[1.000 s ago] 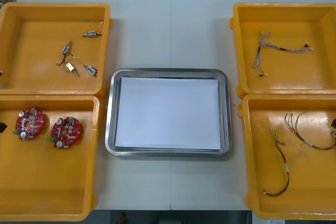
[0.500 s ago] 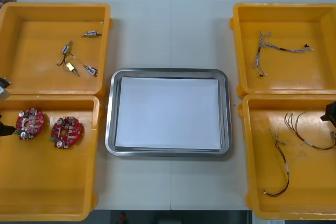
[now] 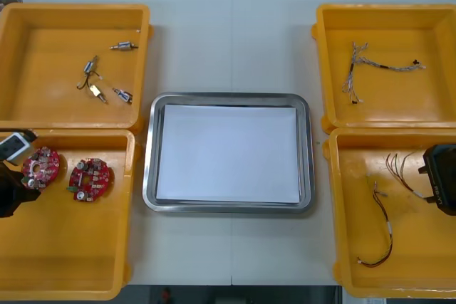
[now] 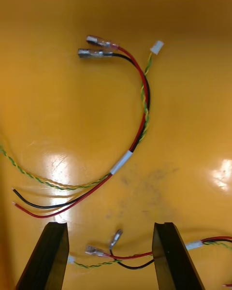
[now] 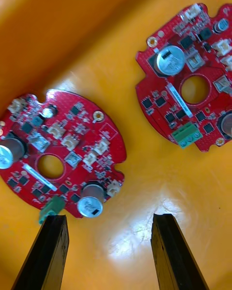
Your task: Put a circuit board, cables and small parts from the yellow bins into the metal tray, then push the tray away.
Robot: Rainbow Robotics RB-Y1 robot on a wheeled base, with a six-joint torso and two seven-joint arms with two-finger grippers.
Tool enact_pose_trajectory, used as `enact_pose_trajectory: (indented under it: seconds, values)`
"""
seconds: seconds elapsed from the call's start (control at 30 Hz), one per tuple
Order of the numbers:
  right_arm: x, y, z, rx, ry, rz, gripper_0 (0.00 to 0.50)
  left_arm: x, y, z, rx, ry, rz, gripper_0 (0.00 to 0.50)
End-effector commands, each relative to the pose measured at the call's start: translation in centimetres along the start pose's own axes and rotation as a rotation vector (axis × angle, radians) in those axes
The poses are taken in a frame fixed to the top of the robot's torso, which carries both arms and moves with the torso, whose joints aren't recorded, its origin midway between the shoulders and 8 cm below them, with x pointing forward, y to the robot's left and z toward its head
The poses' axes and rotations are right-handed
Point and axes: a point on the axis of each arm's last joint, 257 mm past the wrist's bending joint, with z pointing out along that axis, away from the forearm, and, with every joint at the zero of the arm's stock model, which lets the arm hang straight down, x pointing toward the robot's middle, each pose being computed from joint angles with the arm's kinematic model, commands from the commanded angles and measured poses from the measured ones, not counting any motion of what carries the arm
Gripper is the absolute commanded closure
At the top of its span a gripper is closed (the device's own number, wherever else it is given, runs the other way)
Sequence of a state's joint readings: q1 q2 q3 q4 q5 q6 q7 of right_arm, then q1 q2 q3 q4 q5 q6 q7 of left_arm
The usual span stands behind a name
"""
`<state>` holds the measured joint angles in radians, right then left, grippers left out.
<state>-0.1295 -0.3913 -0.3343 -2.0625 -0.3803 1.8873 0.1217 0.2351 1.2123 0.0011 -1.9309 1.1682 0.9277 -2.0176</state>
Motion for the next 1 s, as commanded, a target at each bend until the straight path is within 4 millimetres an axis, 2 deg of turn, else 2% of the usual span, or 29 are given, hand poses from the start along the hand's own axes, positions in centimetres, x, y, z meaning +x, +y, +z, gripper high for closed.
enact_pose_trajectory:
  seconds: [0.03, 0.33, 0.67, 1.0]
  values:
    - [0.9, 1.9, 0.0, -0.055, 0.011, 0.060, 0.000, -0.5, 0.9, 0.0, -0.010, 0.011, 0.168, 0.000]
    - [-0.2, 2.3, 2.2, -0.062, 0.002, 0.105, 0.000, -1.3, 1.6, 0.7, -0.020, 0.006, 0.187, 0.000]
    - [0.2, 2.3, 5.2, -0.053, 0.028, 0.141, 0.000, -0.6, 2.6, 0.8, -0.038, 0.018, 0.194, 0.000]
    - [0.9, 1.3, 5.9, -0.015, 0.053, 0.183, 0.000, -0.4, 2.4, 1.1, -0.034, 0.020, 0.194, 0.000]
